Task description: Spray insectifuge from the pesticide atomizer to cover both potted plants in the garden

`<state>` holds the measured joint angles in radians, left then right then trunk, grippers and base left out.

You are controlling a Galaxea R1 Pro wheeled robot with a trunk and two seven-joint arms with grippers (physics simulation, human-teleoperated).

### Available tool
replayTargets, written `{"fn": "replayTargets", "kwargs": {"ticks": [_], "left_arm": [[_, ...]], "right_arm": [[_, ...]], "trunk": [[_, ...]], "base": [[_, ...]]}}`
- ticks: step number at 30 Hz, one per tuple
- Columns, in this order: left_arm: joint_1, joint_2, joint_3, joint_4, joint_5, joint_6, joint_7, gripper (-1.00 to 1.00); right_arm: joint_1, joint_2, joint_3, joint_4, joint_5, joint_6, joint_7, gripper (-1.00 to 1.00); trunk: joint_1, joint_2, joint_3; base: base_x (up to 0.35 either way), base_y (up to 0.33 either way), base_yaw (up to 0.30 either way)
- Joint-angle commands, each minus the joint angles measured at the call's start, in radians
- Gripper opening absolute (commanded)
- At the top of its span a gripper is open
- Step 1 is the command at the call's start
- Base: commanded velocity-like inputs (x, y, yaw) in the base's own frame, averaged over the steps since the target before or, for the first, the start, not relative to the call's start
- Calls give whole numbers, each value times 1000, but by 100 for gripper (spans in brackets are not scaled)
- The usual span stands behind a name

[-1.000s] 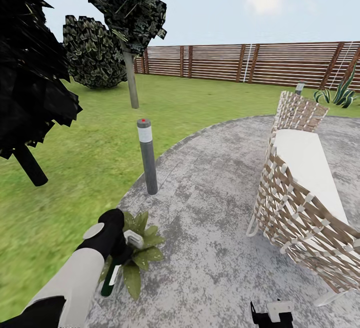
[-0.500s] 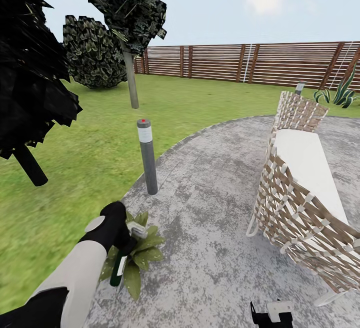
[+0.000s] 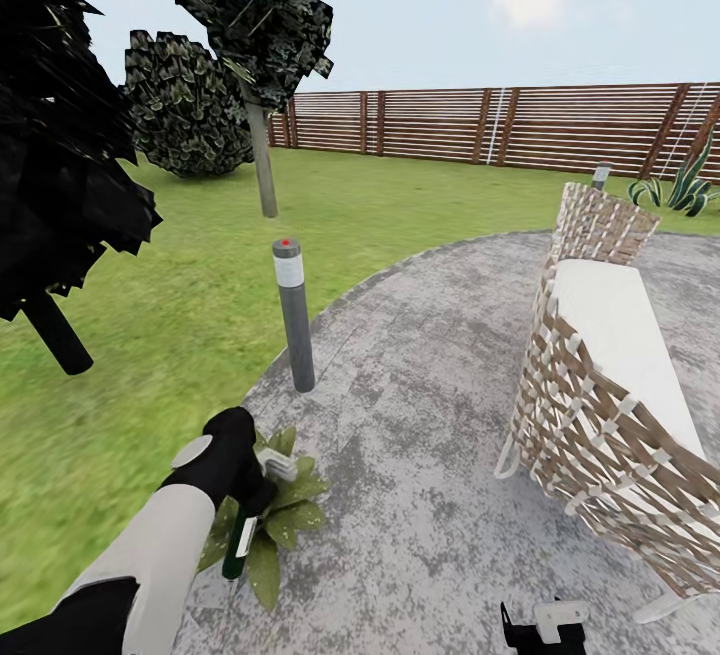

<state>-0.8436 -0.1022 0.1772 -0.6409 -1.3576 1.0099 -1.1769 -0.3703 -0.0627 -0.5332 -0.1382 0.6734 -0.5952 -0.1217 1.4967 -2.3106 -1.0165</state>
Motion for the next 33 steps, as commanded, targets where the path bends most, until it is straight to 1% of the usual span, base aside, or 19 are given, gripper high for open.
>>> {"fn": "replayTargets", "kwargs": {"ticks": [1,5,12,17,23,27,29,33], "left_arm": [[-18,0,4,-9,-12,7,-7,-100],[-32,1,5,-9,-12,7,-5,-100],[-13,-3,6,5,-10,7,-8,-100],[7,0,4,7,-11,6,-5,-100],[17,17,5,-3,-17,6,-1,-100],[15,45,7,-8,-16,6,-1,-100],[15,53,7,-8,-15,6,-2,-100],[15,48,2,2,-18,6,-3,-100]], "right_arm": [[-1,0,-4,2,11,-3,-7,100],[-1,0,-4,2,11,-3,-8,100],[-1,0,-4,2,11,-3,-7,100],[-1,0,-4,2,11,-3,-8,100],[-1,0,-4,2,11,-3,-8,100],[-1,0,-4,2,11,-3,-8,100],[-1,0,-4,2,11,-3,-7,100],[-1,0,-4,2,11,-3,-7,100]], "trunk": [[0,0,-1],[0,0,-1],[0,0,-1],[0,0,-1],[0,0,-1],[0,0,-1],[0,0,-1],[0,0,-1]], "base": [[0,0,0],[0,0,0],[0,0,0],[0,0,0],[0,0,0],[0,0,0],[0,0,0],[0,0,0]]}}
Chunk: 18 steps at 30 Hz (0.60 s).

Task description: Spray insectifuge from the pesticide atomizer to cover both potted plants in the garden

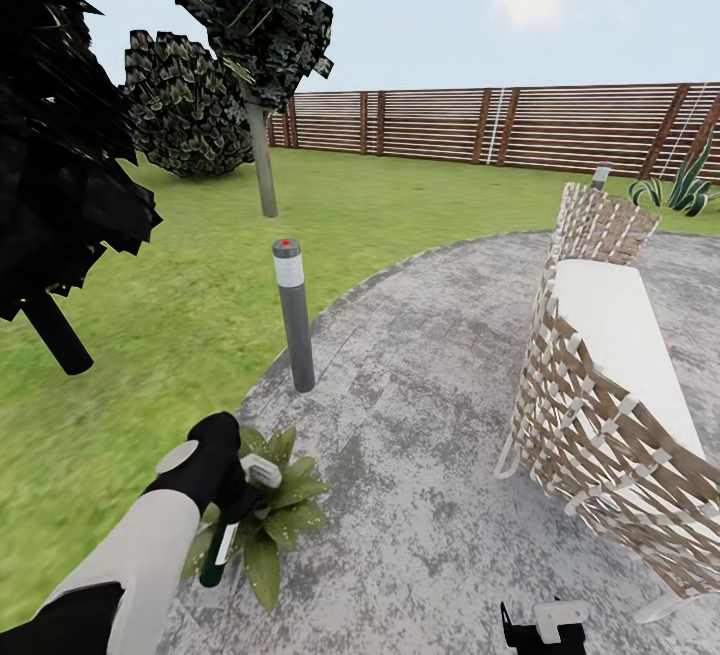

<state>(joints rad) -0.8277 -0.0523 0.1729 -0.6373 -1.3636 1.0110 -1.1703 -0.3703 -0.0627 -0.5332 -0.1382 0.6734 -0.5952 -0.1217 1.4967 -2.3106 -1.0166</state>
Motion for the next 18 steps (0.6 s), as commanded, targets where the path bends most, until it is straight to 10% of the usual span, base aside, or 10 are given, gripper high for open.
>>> {"fn": "replayTargets", "kwargs": {"ticks": [1,18], "left_arm": [[-1,-3,6,0,-11,5,-10,-100],[-24,-34,8,74,-8,6,-15,-100]], "right_arm": [[-1,0,-4,2,11,-3,-7,100],[-1,0,-4,2,11,-3,-7,100]], "trunk": [[0,0,-1],[0,0,-1]], "base": [[0,0,0],[0,0,0]]}}
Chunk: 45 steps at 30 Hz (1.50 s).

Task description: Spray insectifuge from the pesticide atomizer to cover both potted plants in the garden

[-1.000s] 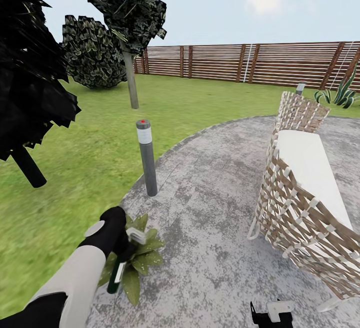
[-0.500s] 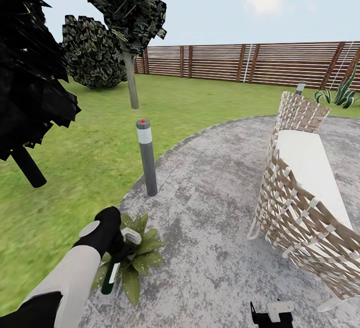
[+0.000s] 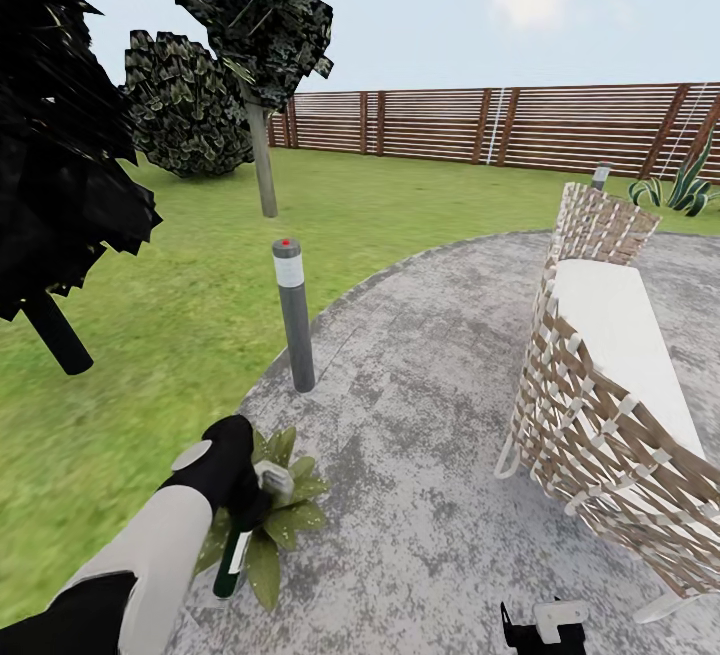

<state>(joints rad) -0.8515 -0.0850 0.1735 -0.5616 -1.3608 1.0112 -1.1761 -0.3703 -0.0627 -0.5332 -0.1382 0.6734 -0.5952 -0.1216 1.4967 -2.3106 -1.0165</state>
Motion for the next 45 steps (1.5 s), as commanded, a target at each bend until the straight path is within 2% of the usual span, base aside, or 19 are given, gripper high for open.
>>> {"fn": "replayTargets", "kwargs": {"ticks": [1,4,9,24,31,37,45], "left_arm": [[-22,-3,7,0,-13,7,-10,-100],[-83,-4,7,3,-15,9,-11,-100],[-113,-5,7,3,-15,9,-11,-100],[-99,-5,-6,6,-18,7,-11,-100],[-96,-4,-8,3,-18,6,-10,-100],[-96,-1,3,3,-18,6,-10,-100],[-95,-2,2,8,-18,5,-10,-100]], "right_arm": [[-1,0,-4,2,11,-3,-7,100],[-1,0,-4,2,11,-3,-7,100],[-1,0,-4,2,11,-3,-7,100],[-1,0,-4,2,11,-3,-7,100],[-1,0,-4,2,11,-3,-7,100],[-1,0,-4,2,11,-3,-7,100],[-1,0,-4,2,11,-3,-7,100]], "trunk": [[0,0,-1],[0,0,-1],[0,0,-1],[0,0,-1],[0,0,-1],[0,0,-1],[0,0,-1]], "base": [[0,0,0],[0,0,0],[0,0,0],[57,0,0],[-244,24,0],[-265,205,0],[-2,299,0]]}}
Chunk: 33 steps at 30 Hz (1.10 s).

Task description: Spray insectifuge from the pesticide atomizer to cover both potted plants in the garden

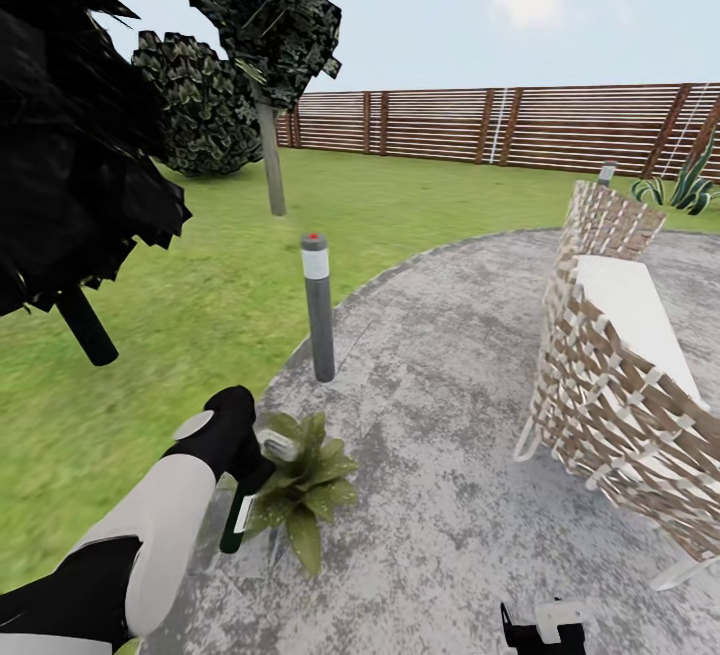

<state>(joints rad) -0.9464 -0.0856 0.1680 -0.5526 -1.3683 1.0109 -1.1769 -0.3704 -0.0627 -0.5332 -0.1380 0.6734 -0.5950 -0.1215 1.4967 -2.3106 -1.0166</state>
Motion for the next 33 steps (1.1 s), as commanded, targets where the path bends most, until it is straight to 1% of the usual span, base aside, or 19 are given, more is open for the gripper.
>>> {"fn": "replayTargets", "kwargs": {"ticks": [1,9,13,19,26,30,33], "left_arm": [[0,-2,6,0,-11,5,-9,-100],[3,-5,4,8,1,-7,-11,-100],[21,-6,3,8,-1,-11,-16,-100],[24,-8,2,8,-2,-13,-18,-100],[27,-4,2,10,-2,-14,-18,-100],[27,-5,2,12,-2,-14,-18,-100],[27,-7,2,47,-3,-14,-17,-100]], "right_arm": [[-1,0,-4,1,11,-3,-7,100],[-1,0,-4,1,11,-3,-7,100],[-1,-2,-4,1,11,-3,-9,100],[-1,-6,-4,1,11,-3,-9,100],[-1,-2,-4,1,9,-3,-9,100],[-1,1,-5,0,8,-3,-10,100],[-1,1,-5,1,7,-3,-10,100]], "trunk": [[0,0,-1],[0,0,-1],[0,0,-1],[0,0,-1],[0,0,-1],[0,0,-1],[0,0,-1]], "base": [[5,261,0],[1,37,0],[0,0,0],[0,0,0],[-1,0,0],[-211,156,-27],[-158,252,-220]]}}
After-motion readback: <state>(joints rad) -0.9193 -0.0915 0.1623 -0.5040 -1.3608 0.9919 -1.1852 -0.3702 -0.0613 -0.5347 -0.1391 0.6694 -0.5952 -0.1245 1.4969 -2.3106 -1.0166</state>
